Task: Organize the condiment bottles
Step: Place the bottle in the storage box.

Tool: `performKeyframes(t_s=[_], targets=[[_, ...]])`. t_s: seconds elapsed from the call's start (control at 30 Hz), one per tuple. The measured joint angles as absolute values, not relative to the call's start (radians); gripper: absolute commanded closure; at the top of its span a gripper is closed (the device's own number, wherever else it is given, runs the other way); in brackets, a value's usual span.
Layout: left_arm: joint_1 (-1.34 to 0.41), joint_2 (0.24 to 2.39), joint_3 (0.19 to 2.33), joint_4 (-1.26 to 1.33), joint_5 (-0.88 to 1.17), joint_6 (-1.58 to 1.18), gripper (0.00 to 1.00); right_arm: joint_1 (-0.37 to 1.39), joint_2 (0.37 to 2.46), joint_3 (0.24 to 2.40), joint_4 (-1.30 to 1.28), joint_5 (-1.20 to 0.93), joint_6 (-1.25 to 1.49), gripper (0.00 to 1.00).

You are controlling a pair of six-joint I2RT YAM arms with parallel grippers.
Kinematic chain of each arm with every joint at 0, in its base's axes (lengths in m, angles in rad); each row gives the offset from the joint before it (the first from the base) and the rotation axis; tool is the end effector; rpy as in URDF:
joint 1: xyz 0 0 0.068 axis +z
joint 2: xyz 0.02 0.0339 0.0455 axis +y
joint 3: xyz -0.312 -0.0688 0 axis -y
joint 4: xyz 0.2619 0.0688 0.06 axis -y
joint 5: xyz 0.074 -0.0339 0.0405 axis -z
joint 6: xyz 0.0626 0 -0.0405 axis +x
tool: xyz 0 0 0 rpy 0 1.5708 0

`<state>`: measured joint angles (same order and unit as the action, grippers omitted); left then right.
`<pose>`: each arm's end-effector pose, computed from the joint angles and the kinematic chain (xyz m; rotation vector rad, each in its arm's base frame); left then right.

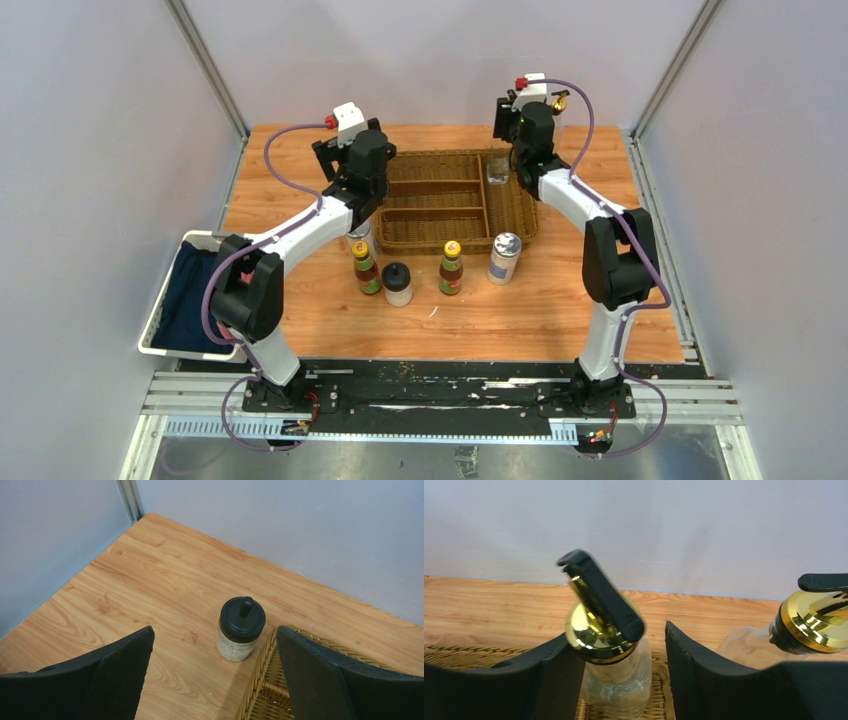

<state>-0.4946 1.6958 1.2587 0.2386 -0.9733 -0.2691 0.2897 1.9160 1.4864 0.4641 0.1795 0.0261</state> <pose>0.4018 -0.1579 0.3450 -0.4932 1.6166 0.2882 0.5055 0.1390 0.3572 -0.0598 1.5368 0.1132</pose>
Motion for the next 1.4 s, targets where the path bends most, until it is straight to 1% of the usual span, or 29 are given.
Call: performKeyframes(t_s=[0.2, 0.9, 1.2, 1.4], targets=[[-0.495, 1.696, 1.259, 0.239, -0.973, -0.27, 0.0, 0.29, 1.915, 1.486, 0.464, 0.184, 0.025, 0.31], [-0.496, 1.659, 1.243, 0.239, -0.974, -0.27, 0.0, 0.315, 1.839, 1.482, 0.406, 0.182, 0.009, 0.24], [-0.511, 1.612, 1.211, 0.238, -0.974, -0.273, 0.0, 0.336, 1.699, 1.472, 0.345, 0.166, -0.023, 0.22], [-0.518, 1.551, 1.183, 0.239, -0.972, -0.281, 0.0, 0.338, 1.501, 1.342, 0.318, 0.161, -0.075, 0.21]])
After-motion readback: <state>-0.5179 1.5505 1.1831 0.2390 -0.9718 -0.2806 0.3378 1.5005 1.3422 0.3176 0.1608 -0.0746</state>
